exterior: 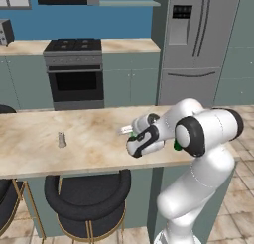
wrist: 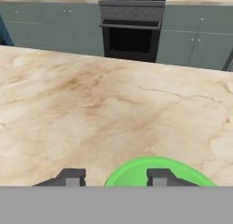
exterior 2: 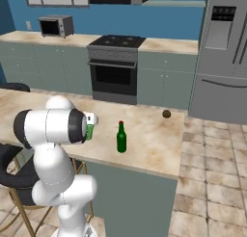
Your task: Open the cabinet directly in front. Then move the beer and the cup to the dining counter with the candle on it.
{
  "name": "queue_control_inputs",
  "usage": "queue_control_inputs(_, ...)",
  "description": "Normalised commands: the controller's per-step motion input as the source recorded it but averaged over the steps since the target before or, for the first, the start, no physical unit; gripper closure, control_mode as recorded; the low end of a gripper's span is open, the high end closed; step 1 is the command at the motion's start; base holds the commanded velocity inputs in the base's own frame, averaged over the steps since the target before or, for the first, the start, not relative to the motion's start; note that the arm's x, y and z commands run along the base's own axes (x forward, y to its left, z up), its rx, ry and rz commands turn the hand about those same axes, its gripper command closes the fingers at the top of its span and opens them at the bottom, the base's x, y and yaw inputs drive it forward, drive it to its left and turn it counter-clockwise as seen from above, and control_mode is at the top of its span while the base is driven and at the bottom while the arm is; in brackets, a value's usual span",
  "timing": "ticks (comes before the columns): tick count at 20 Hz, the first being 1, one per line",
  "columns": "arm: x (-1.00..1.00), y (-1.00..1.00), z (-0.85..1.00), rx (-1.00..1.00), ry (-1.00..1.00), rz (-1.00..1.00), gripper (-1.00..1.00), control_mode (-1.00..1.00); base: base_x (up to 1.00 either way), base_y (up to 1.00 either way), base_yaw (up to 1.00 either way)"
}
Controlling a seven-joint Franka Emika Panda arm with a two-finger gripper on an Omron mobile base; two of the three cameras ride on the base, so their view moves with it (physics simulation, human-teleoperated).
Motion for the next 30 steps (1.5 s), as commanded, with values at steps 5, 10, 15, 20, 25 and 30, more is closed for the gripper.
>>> queue_control_inputs(5, 0.05, 0.25, 1.0, 0.0, 0.0, -0.2, -1.0, -1.0, 0.0, 0.0, 0.0)
queue_control_inputs(10, -0.1, 0.15, 1.0, 0.0, 0.0, -0.22, -1.0, -1.0, 0.0, 0.0, 0.0)
queue_control_inputs(15, -0.9, 0.0, 1.0, 0.0, 0.03, -0.14, -1.0, -1.0, 0.0, 0.0, 0.0)
queue_control_inputs(20, -1.0, -0.03, 1.0, 0.0, 0.06, -0.03, -1.0, -1.0, 0.0, 0.0, 0.0)
queue_control_inputs(25, -1.0, -0.29, 0.89, 0.02, 0.18, 0.0, -1.0, -1.0, 0.0, 0.0, 0.0)
queue_control_inputs(30, -1.0, -0.61, -0.18, 0.01, -0.01, 0.0, -1.0, -1.0, 0.0, 0.0, 0.0)
